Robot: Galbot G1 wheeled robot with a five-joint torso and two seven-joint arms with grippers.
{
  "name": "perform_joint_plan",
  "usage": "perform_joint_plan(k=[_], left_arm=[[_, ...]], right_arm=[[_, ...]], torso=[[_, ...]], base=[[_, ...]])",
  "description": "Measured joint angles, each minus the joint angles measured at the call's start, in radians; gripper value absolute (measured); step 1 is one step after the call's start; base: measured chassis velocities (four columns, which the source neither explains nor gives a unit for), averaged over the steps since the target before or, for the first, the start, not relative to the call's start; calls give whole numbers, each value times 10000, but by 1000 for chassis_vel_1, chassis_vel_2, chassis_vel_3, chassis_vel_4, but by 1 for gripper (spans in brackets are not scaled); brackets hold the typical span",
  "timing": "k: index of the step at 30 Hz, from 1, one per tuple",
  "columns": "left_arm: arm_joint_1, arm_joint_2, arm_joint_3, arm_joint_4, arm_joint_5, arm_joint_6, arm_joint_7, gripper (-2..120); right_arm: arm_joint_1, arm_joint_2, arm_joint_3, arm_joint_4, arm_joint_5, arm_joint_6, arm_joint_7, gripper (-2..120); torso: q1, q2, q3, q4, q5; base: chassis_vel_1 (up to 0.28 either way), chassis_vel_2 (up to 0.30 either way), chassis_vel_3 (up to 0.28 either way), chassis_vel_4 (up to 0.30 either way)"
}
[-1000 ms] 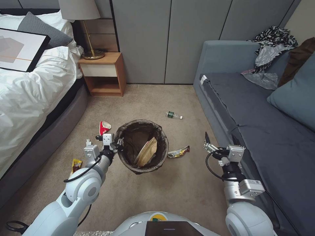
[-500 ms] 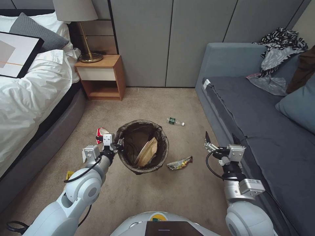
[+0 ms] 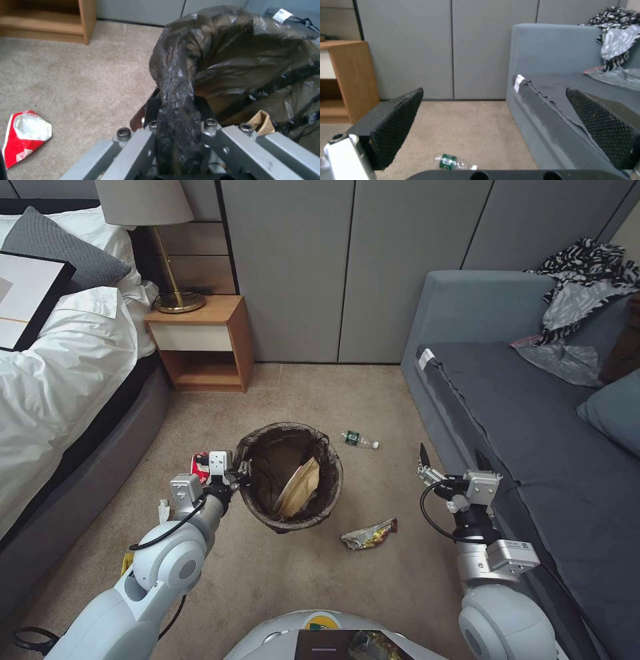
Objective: Pick up the trash bin, then pick up the garbage from the floor and place it into the trash bin.
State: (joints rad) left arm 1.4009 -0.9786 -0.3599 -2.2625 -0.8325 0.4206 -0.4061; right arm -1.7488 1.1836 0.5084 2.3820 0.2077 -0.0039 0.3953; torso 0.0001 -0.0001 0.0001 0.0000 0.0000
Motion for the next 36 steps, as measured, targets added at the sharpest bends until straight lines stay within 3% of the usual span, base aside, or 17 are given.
perform_joint_plan(k=[9, 21, 31, 33, 36], left_arm=[[-114, 46, 37, 23, -52, 3, -12, 5], [-112, 112, 0, 16, -95, 10, -22, 5], [-25, 237, -26, -28, -112, 10, -26, 5], [-22, 261, -38, -33, -115, 5, -25, 5], [-36, 259, -31, -35, -115, -1, -22, 5]], right_arm=[[356, -947, -313, -279, 1034, -558, 352, 100], [1133, -1308, -1653, -823, 2990, -1730, 1025, 100], [2254, -2934, -2770, -2050, 3361, -1813, 853, 100], [2732, -3761, -3036, -2343, 3616, -1868, 676, 100], [3013, -4236, -3185, -2464, 3749, -1921, 581, 100]], torso=[[-1, 1, -2, 2, 0], [-1, 0, -1, 0, 1], [-1, 0, -1, -1, 2], [-1, 0, -1, 1, 1], [-1, 1, -1, 2, 2]], base=[[12, -7, -6, 4], [0, 0, 0, 0], [0, 0, 0, 0], [0, 0, 0, 0], [0, 0, 0, 0]])
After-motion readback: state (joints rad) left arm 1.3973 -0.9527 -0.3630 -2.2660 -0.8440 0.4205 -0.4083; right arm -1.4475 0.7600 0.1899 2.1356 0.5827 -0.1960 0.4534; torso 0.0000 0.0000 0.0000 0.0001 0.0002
